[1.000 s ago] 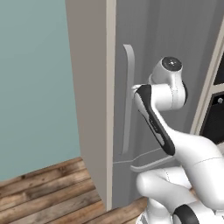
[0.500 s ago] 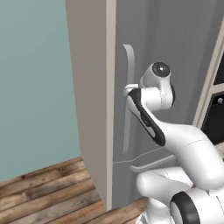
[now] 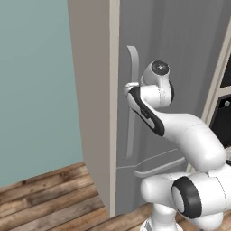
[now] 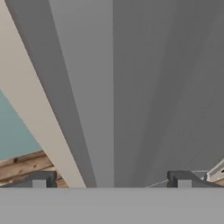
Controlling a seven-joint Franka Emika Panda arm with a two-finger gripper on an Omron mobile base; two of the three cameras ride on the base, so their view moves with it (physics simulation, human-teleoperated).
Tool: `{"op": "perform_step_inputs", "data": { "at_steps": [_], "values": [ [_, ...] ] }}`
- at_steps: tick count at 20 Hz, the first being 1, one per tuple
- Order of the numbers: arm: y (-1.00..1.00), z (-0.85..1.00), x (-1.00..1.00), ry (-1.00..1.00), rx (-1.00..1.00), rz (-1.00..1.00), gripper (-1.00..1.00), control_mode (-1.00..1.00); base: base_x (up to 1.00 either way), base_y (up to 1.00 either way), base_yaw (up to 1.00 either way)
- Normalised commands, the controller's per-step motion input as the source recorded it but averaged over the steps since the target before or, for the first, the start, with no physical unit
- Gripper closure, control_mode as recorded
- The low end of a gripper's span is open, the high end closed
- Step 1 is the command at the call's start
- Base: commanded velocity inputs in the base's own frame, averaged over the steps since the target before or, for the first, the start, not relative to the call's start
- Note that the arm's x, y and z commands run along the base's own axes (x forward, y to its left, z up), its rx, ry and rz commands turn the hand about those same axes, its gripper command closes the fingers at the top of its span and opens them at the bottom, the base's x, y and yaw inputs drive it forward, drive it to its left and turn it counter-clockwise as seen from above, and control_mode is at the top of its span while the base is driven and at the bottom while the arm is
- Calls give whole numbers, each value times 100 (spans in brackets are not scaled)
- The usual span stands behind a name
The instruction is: There is a bowl on the dining counter. Grab a lemon wedge from the fridge and place it in the bowl. Then get the liquor bottle and glass cup from the cabinet and place them next to the bowl.
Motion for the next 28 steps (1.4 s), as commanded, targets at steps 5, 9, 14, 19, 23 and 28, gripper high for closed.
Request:
{"op": "perform_step_inputs", "data": {
  "at_steps": [5, 9, 14, 19, 23, 28],
  "values": [
    [11, -8, 33, -1, 0, 0, -100, -100, 0, 0, 0],
    [11, -13, 47, 0, 0, 0, -100, -100, 0, 0, 0],
    [2, -11, 49, 0, 0, 0, -100, -100, 0, 0, 0],
    [0, -10, 45, 0, 0, 0, -100, -100, 0, 0, 0],
    [0, -14, 47, 0, 0, 0, -100, -100, 0, 0, 0],
    [0, -18, 29, -3, 0, 0, 100, -100, 0, 0, 0]
  ]
}}
